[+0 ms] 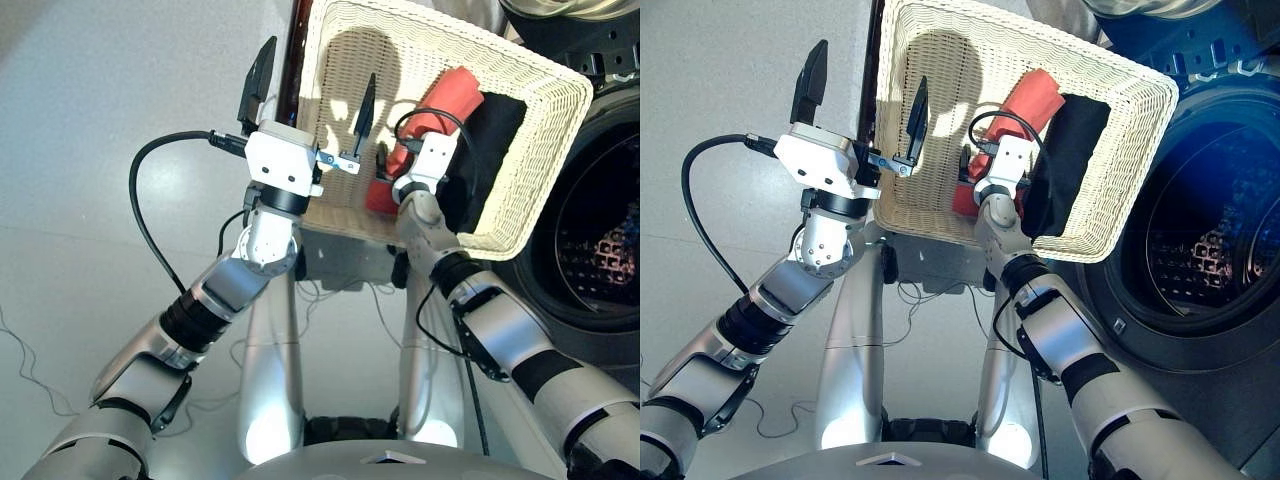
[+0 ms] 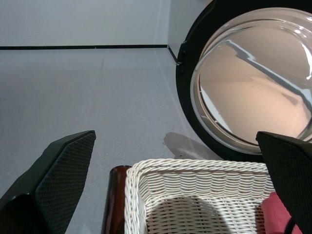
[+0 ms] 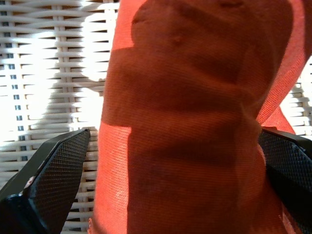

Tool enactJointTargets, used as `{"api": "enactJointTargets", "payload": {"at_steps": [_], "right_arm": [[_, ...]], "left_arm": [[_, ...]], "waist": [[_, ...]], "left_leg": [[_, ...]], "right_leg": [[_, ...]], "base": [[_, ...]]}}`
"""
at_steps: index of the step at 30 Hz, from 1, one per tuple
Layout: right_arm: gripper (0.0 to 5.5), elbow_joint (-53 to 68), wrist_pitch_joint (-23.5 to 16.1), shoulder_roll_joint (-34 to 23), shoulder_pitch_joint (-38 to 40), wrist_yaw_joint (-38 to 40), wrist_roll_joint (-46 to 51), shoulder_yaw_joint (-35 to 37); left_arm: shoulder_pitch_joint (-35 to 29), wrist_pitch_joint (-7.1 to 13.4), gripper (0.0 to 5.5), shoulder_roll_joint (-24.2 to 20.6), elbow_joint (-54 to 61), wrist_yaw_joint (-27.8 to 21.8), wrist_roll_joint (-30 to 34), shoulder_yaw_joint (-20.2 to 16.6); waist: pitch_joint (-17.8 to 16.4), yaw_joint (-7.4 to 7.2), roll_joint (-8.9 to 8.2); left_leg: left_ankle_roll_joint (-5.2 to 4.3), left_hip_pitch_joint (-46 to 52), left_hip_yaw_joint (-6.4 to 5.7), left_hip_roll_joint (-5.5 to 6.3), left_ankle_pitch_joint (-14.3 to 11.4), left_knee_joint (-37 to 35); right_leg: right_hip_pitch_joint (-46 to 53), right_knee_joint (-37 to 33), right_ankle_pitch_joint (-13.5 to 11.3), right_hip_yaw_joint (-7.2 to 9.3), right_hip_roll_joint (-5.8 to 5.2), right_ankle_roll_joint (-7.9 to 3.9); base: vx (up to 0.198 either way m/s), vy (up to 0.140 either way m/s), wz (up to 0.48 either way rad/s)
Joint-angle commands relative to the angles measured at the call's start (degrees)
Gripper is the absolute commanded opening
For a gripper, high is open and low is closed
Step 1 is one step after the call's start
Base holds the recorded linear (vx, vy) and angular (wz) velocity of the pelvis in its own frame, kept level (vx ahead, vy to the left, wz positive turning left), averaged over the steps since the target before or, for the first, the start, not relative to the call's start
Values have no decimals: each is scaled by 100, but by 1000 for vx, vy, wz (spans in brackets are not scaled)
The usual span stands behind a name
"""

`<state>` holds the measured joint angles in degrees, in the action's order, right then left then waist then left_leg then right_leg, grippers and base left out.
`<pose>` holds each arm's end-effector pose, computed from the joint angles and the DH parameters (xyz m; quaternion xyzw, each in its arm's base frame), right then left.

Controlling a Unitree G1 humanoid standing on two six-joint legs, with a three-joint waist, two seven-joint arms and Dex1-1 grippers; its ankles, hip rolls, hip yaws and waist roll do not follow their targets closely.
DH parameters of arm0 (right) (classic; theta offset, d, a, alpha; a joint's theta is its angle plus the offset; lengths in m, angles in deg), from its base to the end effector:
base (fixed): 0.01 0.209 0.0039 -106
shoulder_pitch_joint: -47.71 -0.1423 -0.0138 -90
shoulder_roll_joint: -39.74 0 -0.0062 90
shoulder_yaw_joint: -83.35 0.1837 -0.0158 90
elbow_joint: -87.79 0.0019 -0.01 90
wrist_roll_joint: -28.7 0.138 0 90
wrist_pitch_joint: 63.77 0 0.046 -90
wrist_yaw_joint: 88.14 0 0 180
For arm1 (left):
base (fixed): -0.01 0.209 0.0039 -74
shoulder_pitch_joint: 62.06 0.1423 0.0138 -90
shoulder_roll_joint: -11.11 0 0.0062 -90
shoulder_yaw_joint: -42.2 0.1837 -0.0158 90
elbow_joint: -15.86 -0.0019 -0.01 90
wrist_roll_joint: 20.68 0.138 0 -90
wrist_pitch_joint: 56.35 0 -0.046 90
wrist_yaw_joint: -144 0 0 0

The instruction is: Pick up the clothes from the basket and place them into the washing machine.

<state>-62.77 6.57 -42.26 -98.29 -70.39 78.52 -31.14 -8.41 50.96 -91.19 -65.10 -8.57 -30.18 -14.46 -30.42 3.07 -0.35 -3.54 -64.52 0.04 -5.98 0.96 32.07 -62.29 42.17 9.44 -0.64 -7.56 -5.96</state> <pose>0.3495 -0.0980 0.1216 0.1721 -0.0297 -0.0499 0.9834 0.2452 0.0899 0.1835 0.0658 -0.4321 -0.1443 0.8878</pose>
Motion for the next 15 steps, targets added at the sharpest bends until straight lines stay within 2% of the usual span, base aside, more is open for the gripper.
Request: {"api": "enactJointTargets", "payload": {"at_steps": [1,8,10,13,15], "right_arm": [[0,-393,176,-93,30,121,386,283],[0,410,12,-273,376,317,-327,-53],[0,917,-81,-408,606,293,-519,-143],[0,1629,-63,-868,869,293,-1301,-382],[0,2157,-235,-1026,1121,396,-1284,-227]], "left_arm": [[-115,330,550,142,599,84,-9,81],[-76,329,550,61,671,197,115,29],[-29,332,550,26,683,208,181,-5],[7,380,550,-71,718,218,266,-60],[78,351,550,-111,746,284,354,-96]], "waist": [[63,85,629],[63,-23,528],[63,-78,475],[63,-159,397],[63,-214,357]], "left_leg": [[-121,114,273,-75,-550,330],[-124,128,272,-78,-530,290],[-126,143,266,-80,-515,268],[-129,142,270,-93,-503,267],[-127,125,271,-94,-500,284]], "right_leg": [[-291,-357,-319,-36,18,82],[-280,-408,-331,-66,34,80],[-276,-407,-331,-71,38,78],[-294,-386,-329,-90,43,71],[-314,-368,-325,-104,44,70]], "base": [[0,0,0],[0,0,0],[0,0,0],[0,0,0],[0,0,0]]}}
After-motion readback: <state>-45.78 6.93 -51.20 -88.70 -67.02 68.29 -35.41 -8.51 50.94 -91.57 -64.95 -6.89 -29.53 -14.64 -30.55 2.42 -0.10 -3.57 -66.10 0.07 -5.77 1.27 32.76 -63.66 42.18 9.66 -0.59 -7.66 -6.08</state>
